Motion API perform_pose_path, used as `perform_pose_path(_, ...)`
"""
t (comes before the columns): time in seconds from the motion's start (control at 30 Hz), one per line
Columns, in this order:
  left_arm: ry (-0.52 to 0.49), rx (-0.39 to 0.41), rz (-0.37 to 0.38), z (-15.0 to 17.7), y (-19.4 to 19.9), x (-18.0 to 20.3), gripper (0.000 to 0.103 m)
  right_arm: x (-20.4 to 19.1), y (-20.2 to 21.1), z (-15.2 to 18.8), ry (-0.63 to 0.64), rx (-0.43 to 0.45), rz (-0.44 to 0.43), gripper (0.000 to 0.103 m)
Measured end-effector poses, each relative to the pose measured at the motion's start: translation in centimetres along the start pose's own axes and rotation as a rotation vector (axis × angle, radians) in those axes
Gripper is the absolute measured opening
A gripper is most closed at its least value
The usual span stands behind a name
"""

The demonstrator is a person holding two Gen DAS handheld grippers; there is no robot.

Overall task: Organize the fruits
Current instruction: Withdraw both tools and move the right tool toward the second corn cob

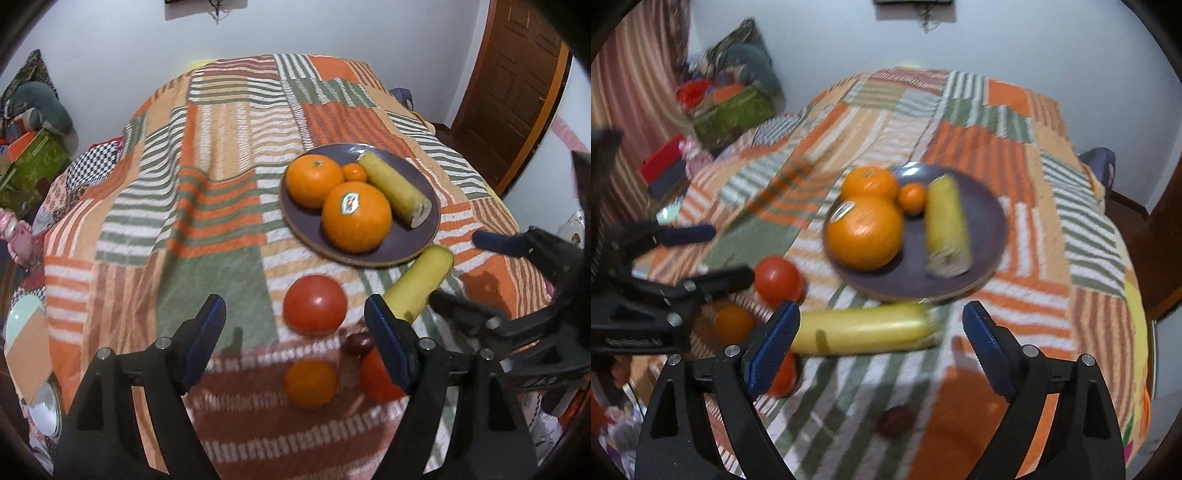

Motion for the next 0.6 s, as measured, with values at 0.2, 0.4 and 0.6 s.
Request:
perform_pose_path(0.2,0.036,-0.027,0.001,2.1,0.0,-1.8,0.078,-1.0,-3.3,0.4,-0.007,-0.078,0.036,0.095)
perform_pose_path(0.4,0.084,-0.051,0.004,3.0,-0.5,-3.2,0.078,-1.7,-4.3,0.4,0.037,-0.09,0.104,0.102)
perform_pose_path(0.6,0.109,-0.052,0.026,3.1,-0.4,-3.3,0.078,-0.8,-4.2,0.3,0.053,-0.095,0.112,0.102)
Point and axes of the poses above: each gripper's, at about its wrist camera, not at the fingertips, and y roughly against the way its jaws point, x to its right, z to its underside, the point moved 2 cm from there along -y, roughly the way its jaws point, and after that the axes turned 13 degrees about -z, right-handed, at the moved point
